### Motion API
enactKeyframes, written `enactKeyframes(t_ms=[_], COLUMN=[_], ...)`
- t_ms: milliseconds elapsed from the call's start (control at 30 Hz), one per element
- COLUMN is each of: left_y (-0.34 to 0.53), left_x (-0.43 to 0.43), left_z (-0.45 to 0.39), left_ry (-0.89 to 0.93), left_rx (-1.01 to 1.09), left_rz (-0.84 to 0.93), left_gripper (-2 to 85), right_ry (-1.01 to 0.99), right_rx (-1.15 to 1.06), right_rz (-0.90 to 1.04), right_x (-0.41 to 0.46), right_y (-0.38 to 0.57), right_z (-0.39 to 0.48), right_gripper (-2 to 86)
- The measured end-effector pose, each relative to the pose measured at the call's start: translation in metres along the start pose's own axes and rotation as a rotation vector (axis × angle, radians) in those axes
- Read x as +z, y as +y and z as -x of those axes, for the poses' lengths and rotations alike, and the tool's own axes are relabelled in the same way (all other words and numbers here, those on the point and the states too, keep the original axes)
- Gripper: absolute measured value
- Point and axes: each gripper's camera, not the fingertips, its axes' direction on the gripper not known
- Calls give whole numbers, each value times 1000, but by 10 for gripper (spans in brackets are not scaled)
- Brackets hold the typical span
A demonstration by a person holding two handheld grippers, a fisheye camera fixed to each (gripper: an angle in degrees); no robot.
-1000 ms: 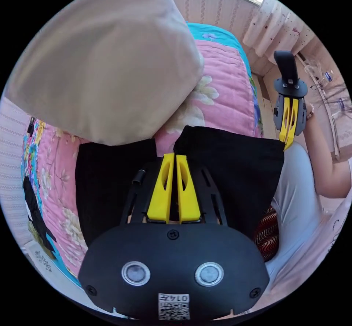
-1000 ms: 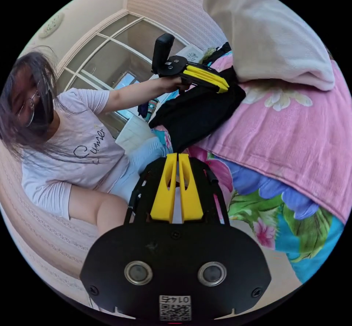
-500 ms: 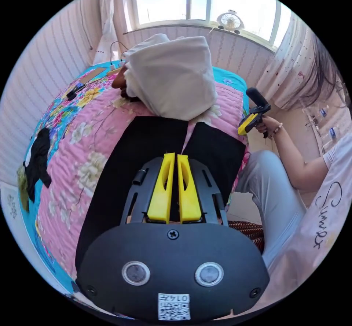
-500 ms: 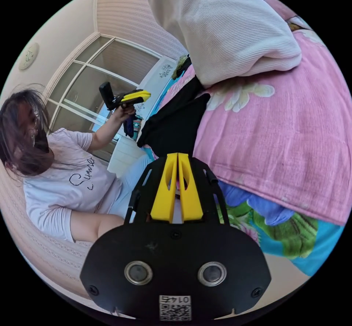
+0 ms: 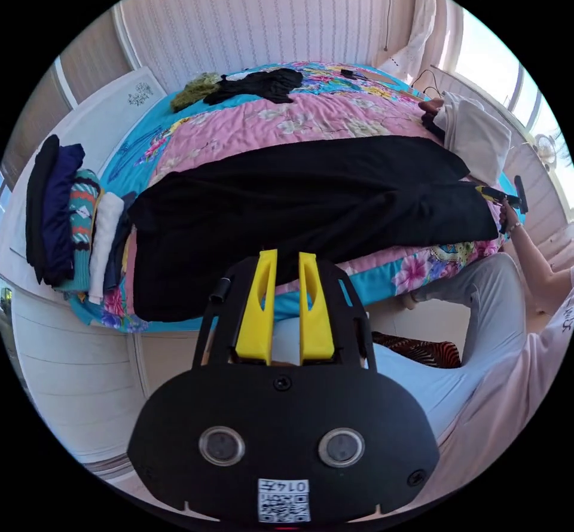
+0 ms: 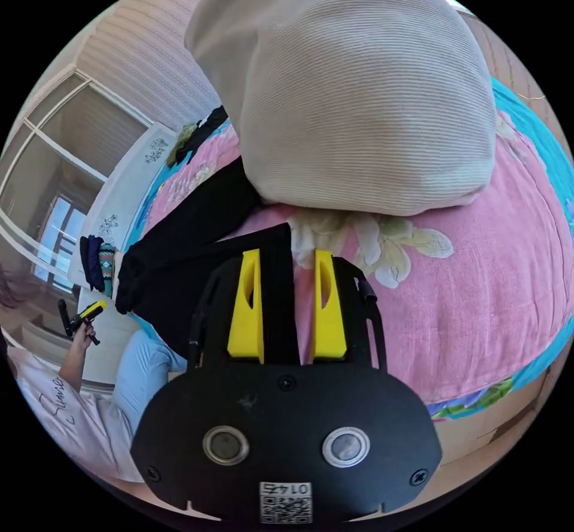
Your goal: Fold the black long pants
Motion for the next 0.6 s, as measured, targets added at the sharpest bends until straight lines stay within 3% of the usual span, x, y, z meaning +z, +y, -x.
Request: enactKeyframes(t_ms=[133,200,333,433,600], left_y=[-54,-72,-96,-107,-110], left_x=[17,23,-34,-111,-228], left_z=[-17,-16,10,23,25], left_ry=[9,27,154,210,265], left_rx=[55,56,11,28,167], left_rz=[49,109,77,4,-40], left_gripper=[85,83,25,-5,-9], right_ry=[34,147,180,103,-153], right_rx=[-86,-121,-204,-243,-420], right_rz=[83,151,225,84,-326], right_x=[16,32,44,6,-117], right_y=[-14,-23,-37,-53,-44], right_z=[48,83,131,172,239], right_gripper=[95,81,23,12,7])
